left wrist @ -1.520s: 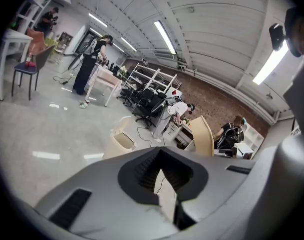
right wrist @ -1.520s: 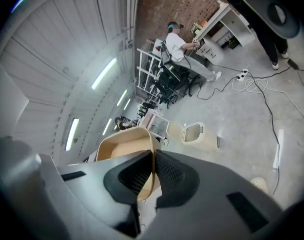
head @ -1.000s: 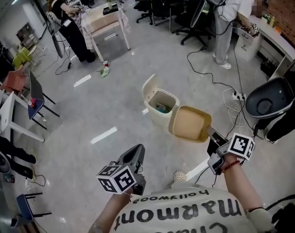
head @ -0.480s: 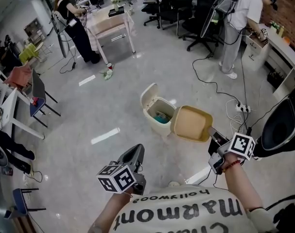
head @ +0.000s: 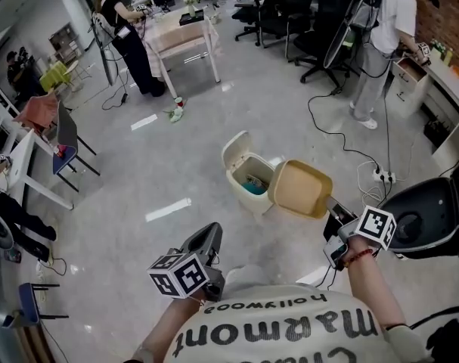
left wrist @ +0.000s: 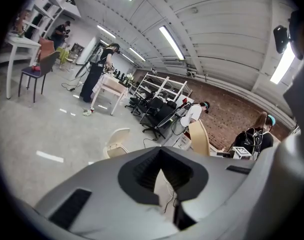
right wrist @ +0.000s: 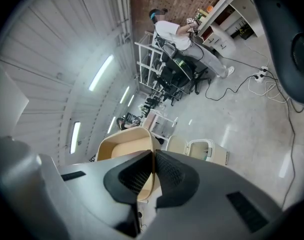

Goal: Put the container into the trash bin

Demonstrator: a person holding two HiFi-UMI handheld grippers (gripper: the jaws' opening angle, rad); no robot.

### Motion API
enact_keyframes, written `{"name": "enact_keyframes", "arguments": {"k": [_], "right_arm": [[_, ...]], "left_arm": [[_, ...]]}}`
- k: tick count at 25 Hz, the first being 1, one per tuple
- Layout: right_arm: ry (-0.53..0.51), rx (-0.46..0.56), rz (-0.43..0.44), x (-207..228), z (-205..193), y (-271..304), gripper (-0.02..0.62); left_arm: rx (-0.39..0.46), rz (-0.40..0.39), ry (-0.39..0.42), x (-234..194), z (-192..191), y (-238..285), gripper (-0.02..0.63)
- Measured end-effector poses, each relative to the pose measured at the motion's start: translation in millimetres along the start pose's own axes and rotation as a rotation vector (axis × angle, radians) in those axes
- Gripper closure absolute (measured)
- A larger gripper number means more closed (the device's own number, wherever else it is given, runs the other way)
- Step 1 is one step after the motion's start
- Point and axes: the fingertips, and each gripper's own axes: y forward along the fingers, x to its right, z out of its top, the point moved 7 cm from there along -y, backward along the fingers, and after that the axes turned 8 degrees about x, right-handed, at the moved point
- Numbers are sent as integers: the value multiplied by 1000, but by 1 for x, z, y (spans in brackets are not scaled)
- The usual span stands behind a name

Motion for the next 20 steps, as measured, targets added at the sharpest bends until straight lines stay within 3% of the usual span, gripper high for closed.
{"name": "enact_keyframes", "arguments": {"k": [5,11,20], "right_arm": [[11,-14,-14,3,0,5,574],[32,-8,-46,12,-3,13,574],[66,59,-99,7,17,57,574]], "left_arm": [[6,-13,-20,1,5,9,607],[-50,-24,-2,-10,4,28,607],[-108,-98,-17,-37,38,97,607]]}}
